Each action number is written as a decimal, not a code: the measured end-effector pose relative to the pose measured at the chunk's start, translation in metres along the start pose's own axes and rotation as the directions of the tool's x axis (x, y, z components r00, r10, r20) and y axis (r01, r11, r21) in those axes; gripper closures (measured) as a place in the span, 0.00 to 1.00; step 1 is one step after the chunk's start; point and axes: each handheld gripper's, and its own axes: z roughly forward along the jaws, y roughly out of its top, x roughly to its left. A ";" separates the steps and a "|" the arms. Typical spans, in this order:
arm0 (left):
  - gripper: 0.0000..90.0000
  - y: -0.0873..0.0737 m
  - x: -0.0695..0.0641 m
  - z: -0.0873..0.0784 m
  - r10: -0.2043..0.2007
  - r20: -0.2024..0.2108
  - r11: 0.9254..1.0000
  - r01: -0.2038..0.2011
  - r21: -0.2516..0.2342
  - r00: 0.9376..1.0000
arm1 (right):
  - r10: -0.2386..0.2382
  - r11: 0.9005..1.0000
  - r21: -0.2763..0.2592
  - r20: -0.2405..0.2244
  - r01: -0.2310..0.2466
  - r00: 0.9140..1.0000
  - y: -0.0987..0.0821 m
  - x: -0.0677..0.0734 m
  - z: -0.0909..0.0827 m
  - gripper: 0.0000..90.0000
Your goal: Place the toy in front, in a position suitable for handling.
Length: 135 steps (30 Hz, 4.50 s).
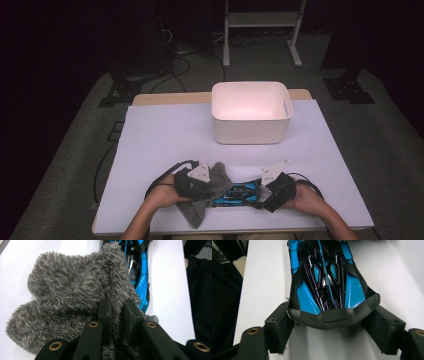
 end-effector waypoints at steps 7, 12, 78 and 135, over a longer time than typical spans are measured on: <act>0.80 0.011 -0.002 -0.001 0.015 0.017 0.999 -0.015 -0.029 1.000 | 0.001 1.000 0.000 0.003 -0.001 1.000 0.000 0.000 0.000 0.28; 0.59 0.026 -0.003 -0.002 0.007 0.034 0.996 -0.004 -0.084 0.999 | -0.002 1.000 -0.002 0.003 0.002 1.000 0.000 0.000 0.000 0.28; 0.79 0.025 0.012 0.009 -0.034 0.082 0.999 0.033 0.019 0.996 | -0.013 1.000 -0.016 0.014 0.014 1.000 -0.003 0.002 0.001 0.28; 0.92 0.106 -0.004 0.059 0.116 0.203 0.992 -0.123 0.022 0.972 | -0.012 1.000 -0.025 0.011 0.012 1.000 -0.004 0.002 0.000 0.28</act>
